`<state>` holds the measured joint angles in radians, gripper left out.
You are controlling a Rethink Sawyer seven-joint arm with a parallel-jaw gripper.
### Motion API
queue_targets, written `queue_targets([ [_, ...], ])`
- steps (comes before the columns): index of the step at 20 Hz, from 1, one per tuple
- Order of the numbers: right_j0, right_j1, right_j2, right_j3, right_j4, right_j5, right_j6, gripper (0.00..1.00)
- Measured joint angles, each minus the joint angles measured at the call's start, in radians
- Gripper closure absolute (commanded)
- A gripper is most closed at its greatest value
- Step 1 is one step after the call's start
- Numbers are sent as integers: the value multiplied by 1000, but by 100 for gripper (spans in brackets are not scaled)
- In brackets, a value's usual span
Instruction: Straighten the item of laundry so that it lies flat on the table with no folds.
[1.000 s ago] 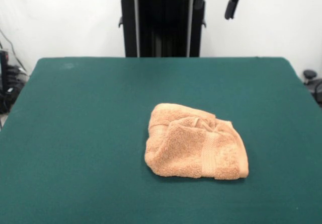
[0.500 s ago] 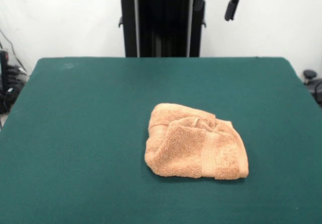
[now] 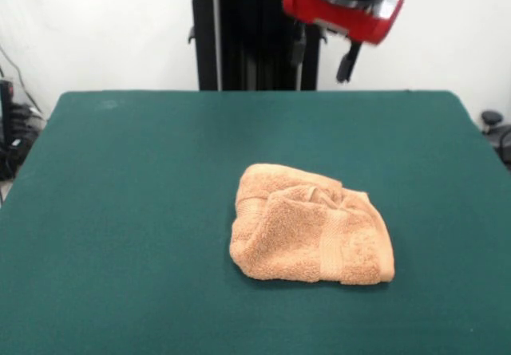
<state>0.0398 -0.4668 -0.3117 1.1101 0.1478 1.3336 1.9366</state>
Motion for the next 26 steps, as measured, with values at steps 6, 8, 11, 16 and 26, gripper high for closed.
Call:
queue_targets([
  [6,-30,85,0,-60,0,0,0,0],
  [8,-36,112,0,-82,1,0,0,0],
  [11,-40,178,0,-141,5,0,0,0],
  [16,-40,236,0,-200,16,0,0,0],
  [26,-32,284,0,-253,54,0,17,0],
])
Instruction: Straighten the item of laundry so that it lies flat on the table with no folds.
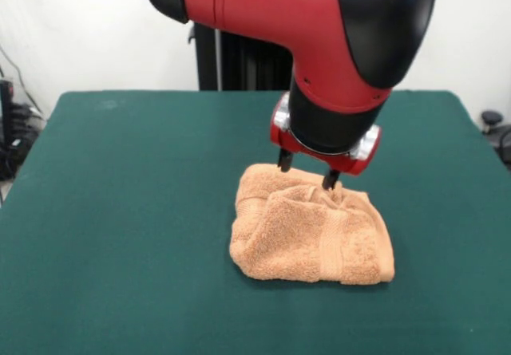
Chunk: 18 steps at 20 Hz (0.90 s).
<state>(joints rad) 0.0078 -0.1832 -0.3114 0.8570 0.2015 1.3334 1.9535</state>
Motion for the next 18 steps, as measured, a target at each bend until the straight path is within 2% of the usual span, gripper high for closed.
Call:
queue_targets([
  [18,13,-62,0,0,41,-1,2,0],
])
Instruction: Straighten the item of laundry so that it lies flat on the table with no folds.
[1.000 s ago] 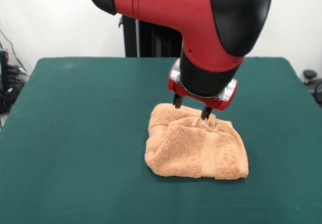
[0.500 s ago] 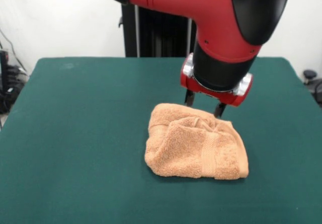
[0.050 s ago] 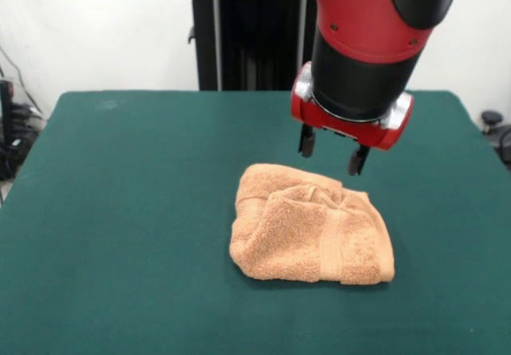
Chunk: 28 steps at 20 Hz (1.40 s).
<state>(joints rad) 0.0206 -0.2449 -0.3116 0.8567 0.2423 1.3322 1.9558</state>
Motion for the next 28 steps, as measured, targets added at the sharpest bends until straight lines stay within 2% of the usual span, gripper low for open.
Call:
queue_targets([
  [5,0,-3,0,0,3,-31,0,0],
  [13,0,-3,0,0,2,-154,0,0],
  [28,2,28,0,-3,24,-170,0,0],
])
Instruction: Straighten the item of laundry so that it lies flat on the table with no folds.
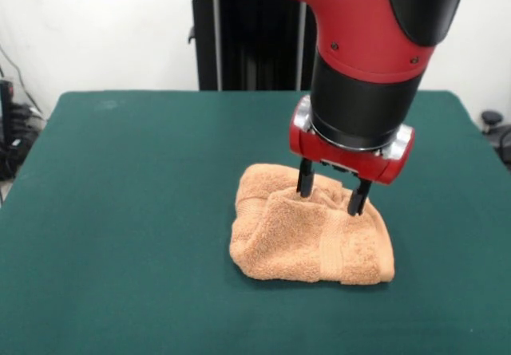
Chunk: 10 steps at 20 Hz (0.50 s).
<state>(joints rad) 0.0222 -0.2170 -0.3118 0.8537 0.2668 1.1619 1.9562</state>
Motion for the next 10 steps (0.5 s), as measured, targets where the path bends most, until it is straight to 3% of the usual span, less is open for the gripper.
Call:
queue_targets([
  [10,33,44,-7,4,0,-198,71,0],
])
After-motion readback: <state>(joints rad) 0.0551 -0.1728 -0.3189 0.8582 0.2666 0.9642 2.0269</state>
